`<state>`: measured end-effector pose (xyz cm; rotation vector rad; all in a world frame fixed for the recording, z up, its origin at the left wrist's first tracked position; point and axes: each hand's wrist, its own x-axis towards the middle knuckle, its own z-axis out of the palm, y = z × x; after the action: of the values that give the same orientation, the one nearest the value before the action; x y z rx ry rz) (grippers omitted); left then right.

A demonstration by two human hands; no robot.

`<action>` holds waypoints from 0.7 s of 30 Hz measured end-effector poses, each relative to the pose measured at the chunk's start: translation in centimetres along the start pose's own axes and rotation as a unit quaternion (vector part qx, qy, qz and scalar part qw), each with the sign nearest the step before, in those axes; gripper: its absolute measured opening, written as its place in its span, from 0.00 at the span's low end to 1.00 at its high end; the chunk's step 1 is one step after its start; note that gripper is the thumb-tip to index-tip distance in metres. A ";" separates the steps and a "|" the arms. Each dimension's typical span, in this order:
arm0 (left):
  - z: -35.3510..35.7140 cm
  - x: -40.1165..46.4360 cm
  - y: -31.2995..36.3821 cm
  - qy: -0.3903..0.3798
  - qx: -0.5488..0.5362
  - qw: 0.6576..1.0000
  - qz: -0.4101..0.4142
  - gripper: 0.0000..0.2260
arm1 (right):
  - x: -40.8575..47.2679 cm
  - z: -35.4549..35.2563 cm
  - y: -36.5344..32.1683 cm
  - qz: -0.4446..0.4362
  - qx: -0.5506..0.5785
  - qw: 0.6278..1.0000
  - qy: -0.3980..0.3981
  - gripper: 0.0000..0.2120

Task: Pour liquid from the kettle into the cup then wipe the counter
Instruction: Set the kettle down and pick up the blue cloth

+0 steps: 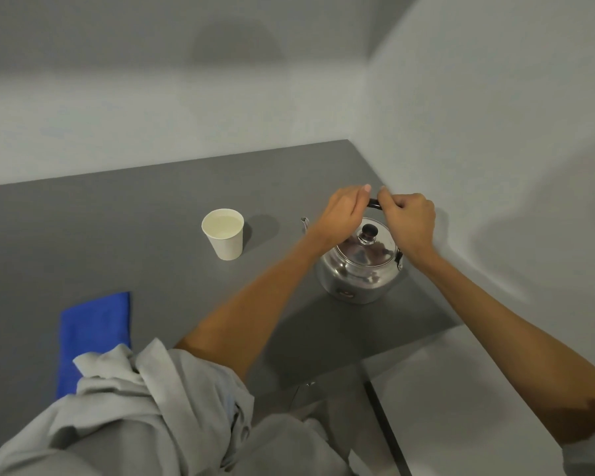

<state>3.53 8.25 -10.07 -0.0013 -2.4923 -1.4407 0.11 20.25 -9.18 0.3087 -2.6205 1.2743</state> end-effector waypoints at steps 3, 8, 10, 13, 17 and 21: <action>0.1 0.0 0.0 -0.005 -0.001 1.000 -0.010 0.22 | -0.1 -0.1 0.0 0.005 -0.002 1.000 0.002 0.27; 0.1 0.0 -0.2 -0.012 -0.003 1.000 -0.016 0.22 | 0.1 -0.2 0.2 -0.012 -0.010 1.000 -0.009 0.27; -0.1 0.1 -0.3 -0.017 0.002 1.000 -0.014 0.22 | 0.4 -0.4 0.3 -0.027 -0.042 0.998 -0.036 0.26; -0.2 -0.2 -0.4 -0.023 0.061 0.998 -0.016 0.22 | 1.0 -1.1 -0.3 -0.056 -0.147 0.985 -0.076 0.26; -1.8 -0.7 -0.2 0.004 0.131 0.991 0.002 0.18 | 2.1 -2.0 -2.9 -0.141 -0.179 0.971 -0.079 0.24; -6.1 -2.6 0.7 0.032 0.160 0.986 0.031 0.16 | 2.3 -1.8 -7.2 -0.216 -0.128 0.956 -0.150 0.17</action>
<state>7.50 3.69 -7.17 0.0269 -2.6145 -0.9869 0.12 17.11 -2.07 1.0297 -2.6982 0.7841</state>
